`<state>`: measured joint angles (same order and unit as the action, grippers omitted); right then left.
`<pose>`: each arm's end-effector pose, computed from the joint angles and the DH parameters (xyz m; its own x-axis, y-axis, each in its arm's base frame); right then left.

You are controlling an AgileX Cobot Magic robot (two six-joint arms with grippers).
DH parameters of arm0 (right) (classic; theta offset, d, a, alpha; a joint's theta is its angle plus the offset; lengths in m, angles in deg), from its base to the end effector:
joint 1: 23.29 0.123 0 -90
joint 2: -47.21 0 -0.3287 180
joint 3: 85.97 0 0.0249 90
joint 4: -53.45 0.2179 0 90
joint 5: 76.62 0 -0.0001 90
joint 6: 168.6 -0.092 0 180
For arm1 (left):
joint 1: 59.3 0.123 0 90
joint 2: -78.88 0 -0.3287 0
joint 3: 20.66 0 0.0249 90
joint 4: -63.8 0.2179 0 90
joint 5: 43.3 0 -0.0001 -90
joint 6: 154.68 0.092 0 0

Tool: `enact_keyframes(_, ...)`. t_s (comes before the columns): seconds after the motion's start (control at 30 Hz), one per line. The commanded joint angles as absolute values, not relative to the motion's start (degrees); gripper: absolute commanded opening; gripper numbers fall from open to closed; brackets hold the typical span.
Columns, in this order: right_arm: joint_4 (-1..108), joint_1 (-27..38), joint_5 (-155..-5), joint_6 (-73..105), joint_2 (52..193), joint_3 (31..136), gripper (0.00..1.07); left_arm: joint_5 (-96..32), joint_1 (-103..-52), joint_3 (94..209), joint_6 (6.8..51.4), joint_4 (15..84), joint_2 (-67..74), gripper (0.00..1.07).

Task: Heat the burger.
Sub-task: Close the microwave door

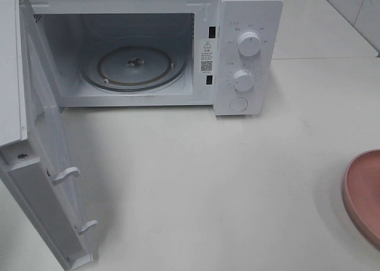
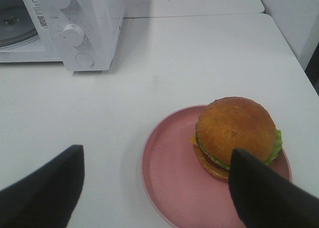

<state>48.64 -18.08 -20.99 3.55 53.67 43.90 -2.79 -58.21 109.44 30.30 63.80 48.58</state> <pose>-0.0726 -0.0130 0.2661 -0.3760 0.0553 -0.9250 0.0069 0.9984 0.0569 0.0057 0.0001 0.3034 -0.5103 0.0771 -0.8565 0.0254 0.9969 0.0746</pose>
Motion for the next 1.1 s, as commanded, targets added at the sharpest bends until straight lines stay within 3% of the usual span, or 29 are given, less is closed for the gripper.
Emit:
enact_keyframes(0.03,48.7,-18.5,-21.4,3.9,52.2,43.8,0.76,-9.5,-58.1,106.7,31.3,64.3,47.8,0.00)
enact_keyframes(0.33,48.7,-18.5,-21.4,3.9,52.2,43.8,0.76,-41.2,-58.1,92.0,31.3,62.0,46.1,0.00)
enact_keyframes(0.67,48.7,-18.5,-21.4,3.9,52.2,43.8,0.76,-52.6,-58.2,91.3,30.7,62.1,33.2,0.00)
enact_keyframes(0.93,48.7,-18.5,-21.4,3.9,52.2,43.8,0.76,-63.6,-58.2,91.3,25.0,69.0,21.4,0.00)
enact_keyframes(1.0,48.7,-18.5,-21.4,3.9,52.2,43.8,0.76,-67.3,-58.2,91.3,20.2,75.4,17.7,0.00)
enact_keyframes(1.03,48.7,-18.5,-21.4,3.9,52.2,43.8,0.76,-67.3,-58.2,91.3,20.2,75.4,17.7,0.00)
enact_keyframes(1.07,48.7,-18.5,-21.4,3.9,52.2,43.8,0.76,-69.8,-58.2,91.3,16.0,79.2,15.4,0.00)
enact_keyframes(1.1,48.7,-18.5,-21.4,3.9,52.2,43.8,0.76,-69.8,-58.2,91.3,16.0,79.2,15.4,0.00)
